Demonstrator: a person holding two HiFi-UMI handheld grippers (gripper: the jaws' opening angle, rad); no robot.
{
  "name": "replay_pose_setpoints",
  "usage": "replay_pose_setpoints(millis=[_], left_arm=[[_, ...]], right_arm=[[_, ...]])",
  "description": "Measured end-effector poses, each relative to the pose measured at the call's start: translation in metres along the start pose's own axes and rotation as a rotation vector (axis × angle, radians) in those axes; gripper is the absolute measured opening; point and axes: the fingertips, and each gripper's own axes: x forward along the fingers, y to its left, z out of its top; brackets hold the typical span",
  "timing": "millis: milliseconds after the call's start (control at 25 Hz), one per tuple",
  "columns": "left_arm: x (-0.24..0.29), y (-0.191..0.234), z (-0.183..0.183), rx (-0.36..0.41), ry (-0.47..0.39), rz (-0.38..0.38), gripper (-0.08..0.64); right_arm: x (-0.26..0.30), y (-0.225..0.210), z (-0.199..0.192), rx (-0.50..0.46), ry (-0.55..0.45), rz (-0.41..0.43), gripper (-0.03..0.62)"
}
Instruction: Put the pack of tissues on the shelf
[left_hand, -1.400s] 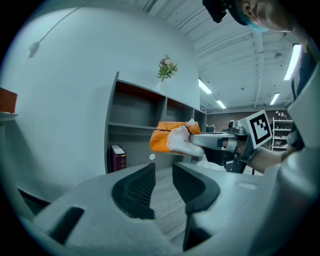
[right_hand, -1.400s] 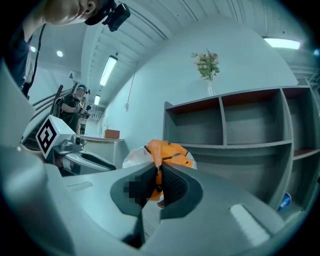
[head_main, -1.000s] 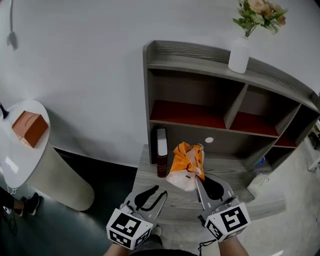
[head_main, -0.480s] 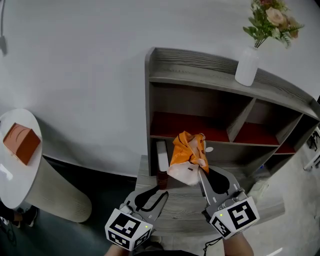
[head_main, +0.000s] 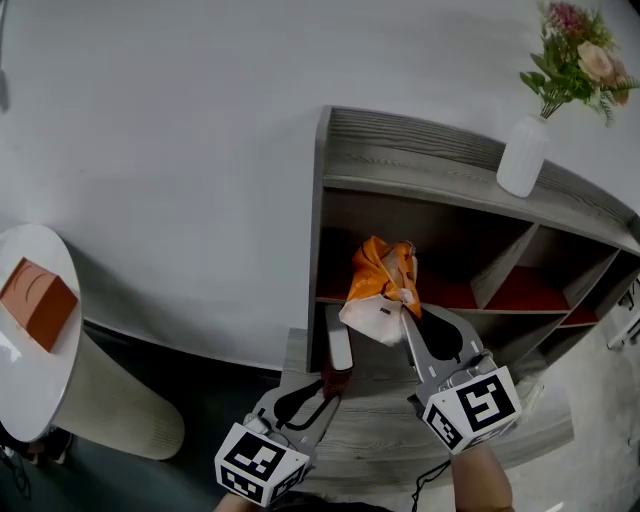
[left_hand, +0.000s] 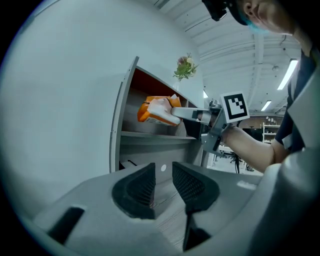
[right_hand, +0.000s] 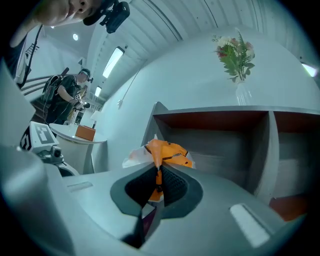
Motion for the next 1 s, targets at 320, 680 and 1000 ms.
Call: replay_pose_setpoints(millis=[320, 680, 1000], left_arm=[[0.006, 0.022, -0.007, -0.026, 0.019, -0.014, 0.100], [0.011, 0.036, -0.013, -0.026, 0.021, -0.025, 0.100], [0.013, 0.038, -0.021, -0.041, 0.035, -0.029, 0.103]], right_arm=[[0.051, -0.005, -0.013, -0.015, 0.063, -0.003, 0.008], [0.076, 0.000, -0.029, -0.047, 0.128, -0.015, 0.011], [0.078, -0.003, -0.034, -0.018, 0.105, -0.049, 0.065]])
